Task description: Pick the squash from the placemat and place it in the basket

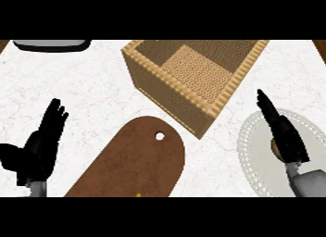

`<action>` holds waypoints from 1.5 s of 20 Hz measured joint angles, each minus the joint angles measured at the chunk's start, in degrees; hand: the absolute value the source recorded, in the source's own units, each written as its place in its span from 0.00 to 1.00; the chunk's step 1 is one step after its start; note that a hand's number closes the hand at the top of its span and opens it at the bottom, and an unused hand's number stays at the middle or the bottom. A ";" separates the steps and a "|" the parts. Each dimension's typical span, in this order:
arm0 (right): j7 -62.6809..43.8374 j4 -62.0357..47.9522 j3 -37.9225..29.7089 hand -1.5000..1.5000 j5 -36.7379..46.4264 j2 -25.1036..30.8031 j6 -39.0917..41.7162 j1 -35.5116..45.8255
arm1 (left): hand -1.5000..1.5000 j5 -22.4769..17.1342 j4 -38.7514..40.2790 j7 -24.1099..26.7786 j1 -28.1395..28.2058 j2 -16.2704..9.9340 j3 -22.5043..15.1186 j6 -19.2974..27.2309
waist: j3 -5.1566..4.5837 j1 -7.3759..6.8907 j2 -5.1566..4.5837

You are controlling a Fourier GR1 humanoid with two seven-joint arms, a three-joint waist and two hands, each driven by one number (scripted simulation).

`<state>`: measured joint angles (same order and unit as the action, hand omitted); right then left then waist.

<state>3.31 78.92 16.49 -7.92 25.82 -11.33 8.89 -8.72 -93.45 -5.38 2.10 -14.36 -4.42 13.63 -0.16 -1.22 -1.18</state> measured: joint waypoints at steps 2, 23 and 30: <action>1.96 0.32 1.11 1.00 -1.65 0.36 5.23 0.41 | 0.50 0.76 -0.53 -0.12 -0.86 -1.34 0.15 -0.65 | 0.10 0.19 0.42; 2.31 38.31 -1.06 0.00 -4.11 16.29 29.95 -0.63 | 0.50 6.95 1.40 4.67 -9.66 -11.90 1.06 -8.47 | -0.03 3.43 1.76; -0.88 40.24 -6.65 0.00 2.62 35.40 43.79 8.62 | 0.50 7.19 2.17 5.57 -10.81 -11.56 0.52 -9.38 | -0.08 1.66 1.35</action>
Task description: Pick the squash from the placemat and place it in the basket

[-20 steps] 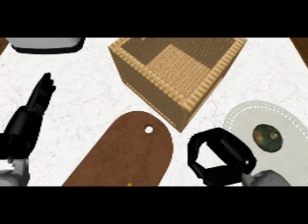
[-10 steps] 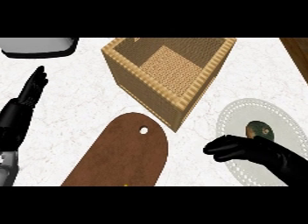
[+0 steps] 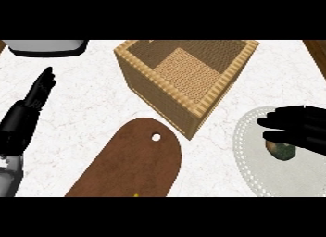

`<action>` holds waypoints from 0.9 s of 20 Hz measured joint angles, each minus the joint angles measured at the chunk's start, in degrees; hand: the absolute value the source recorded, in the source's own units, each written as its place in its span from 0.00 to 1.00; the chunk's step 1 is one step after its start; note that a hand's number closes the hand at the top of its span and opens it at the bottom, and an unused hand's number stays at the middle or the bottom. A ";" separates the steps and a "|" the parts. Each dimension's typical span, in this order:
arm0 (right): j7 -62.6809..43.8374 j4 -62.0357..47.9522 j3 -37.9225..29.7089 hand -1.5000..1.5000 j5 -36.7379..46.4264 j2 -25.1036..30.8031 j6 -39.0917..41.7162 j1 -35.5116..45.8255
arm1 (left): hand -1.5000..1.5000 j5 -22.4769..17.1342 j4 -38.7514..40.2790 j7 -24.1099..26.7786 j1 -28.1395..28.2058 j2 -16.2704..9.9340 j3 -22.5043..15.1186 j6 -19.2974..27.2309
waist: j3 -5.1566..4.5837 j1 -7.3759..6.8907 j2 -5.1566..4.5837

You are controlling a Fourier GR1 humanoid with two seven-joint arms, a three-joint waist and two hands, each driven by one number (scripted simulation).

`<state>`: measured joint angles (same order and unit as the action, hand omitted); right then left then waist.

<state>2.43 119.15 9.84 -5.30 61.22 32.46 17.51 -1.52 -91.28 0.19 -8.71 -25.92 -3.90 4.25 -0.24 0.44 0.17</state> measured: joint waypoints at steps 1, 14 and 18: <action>0.08 0.08 -0.26 0.00 0.13 2.12 2.44 1.03 | 0.50 0.12 0.09 0.17 -0.13 0.36 -0.34 -0.06 | 0.02 -0.15 -0.05; 7.23 -9.38 2.37 0.00 14.14 6.56 19.16 8.54 | 0.50 1.70 3.57 0.47 -3.96 2.15 0.62 -1.89 | 0.24 -1.15 -0.37; 9.47 -11.49 5.70 0.00 21.60 3.68 17.75 8.13 | 0.50 2.18 1.99 0.10 -2.68 2.76 0.82 -2.27 | 0.26 -1.30 -0.35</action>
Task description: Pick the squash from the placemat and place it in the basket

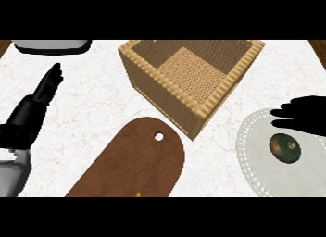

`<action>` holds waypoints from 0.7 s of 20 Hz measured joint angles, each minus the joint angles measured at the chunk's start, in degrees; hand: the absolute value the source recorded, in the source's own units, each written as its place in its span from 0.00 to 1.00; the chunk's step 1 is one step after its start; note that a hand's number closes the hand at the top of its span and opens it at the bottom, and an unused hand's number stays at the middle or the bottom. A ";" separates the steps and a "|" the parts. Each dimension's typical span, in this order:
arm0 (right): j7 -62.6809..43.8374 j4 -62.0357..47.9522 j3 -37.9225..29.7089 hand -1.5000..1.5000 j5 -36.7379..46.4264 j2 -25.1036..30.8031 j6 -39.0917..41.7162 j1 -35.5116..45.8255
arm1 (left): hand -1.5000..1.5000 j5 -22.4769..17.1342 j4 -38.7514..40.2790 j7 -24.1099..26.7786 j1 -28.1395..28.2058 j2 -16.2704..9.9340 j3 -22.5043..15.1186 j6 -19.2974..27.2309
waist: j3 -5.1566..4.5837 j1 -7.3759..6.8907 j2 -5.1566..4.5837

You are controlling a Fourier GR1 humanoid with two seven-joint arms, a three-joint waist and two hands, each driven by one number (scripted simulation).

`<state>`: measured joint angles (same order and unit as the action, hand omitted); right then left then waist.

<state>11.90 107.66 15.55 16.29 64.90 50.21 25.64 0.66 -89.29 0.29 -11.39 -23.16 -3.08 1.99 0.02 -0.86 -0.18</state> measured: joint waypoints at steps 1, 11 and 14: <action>1.18 -0.75 0.78 0.00 2.05 -0.63 -0.96 -0.57 | 0.50 0.37 0.17 -0.23 -0.38 0.09 0.15 0.08 | 0.00 0.08 0.00; 6.10 -9.28 10.68 0.00 19.44 -6.79 -6.93 0.00 | 0.50 1.01 0.47 0.79 0.17 0.87 2.01 -1.70 | -0.01 0.03 -0.03; 8.24 -12.37 12.63 0.00 23.98 -8.63 -9.43 -0.77 | 0.50 1.80 0.80 0.39 -0.17 1.53 2.12 -1.76 | 0.00 0.22 0.01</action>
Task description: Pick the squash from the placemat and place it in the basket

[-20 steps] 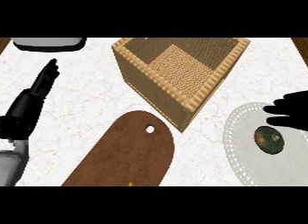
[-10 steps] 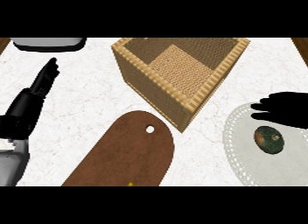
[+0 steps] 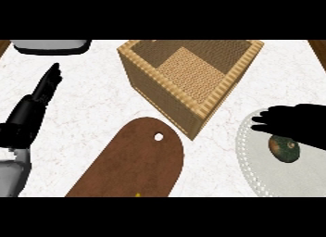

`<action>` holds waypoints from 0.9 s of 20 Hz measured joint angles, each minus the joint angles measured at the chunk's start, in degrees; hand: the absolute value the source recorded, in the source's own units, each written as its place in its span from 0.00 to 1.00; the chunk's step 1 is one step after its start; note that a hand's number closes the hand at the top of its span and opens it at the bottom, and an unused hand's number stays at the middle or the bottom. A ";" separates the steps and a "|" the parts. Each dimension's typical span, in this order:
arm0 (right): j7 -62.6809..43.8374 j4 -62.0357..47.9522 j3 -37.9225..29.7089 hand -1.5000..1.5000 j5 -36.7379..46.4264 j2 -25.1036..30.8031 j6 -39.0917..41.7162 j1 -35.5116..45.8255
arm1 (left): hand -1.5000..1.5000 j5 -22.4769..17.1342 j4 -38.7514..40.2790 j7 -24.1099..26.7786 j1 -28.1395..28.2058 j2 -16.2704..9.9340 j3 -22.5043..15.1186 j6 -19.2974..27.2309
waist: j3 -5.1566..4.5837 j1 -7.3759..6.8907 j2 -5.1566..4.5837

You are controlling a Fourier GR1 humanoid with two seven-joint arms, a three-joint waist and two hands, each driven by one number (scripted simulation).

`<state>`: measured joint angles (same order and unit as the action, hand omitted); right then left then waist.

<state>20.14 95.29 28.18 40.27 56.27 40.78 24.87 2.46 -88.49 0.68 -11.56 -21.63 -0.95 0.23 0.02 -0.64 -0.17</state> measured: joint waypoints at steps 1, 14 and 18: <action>0.87 -0.51 0.06 0.00 1.29 -0.21 -0.83 -0.59 | 0.50 0.20 -0.05 -0.12 0.08 0.41 0.01 -0.01 | 0.01 0.10 0.02; 9.77 -10.54 -1.36 0.00 12.86 -7.33 -9.35 -3.42 | 0.50 1.92 0.01 -0.47 -0.43 1.99 2.58 -2.12 | -0.01 0.42 0.14; 11.19 -12.15 -3.12 0.00 15.48 -9.78 -10.14 -3.88 | 0.50 2.45 -0.82 -0.21 0.41 2.52 3.30 -2.92 | -0.01 0.45 0.16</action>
<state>31.34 83.14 25.06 55.76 46.49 30.64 20.98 4.91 -89.31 0.48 -11.15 -19.11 2.34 -2.70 0.01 -0.19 -0.01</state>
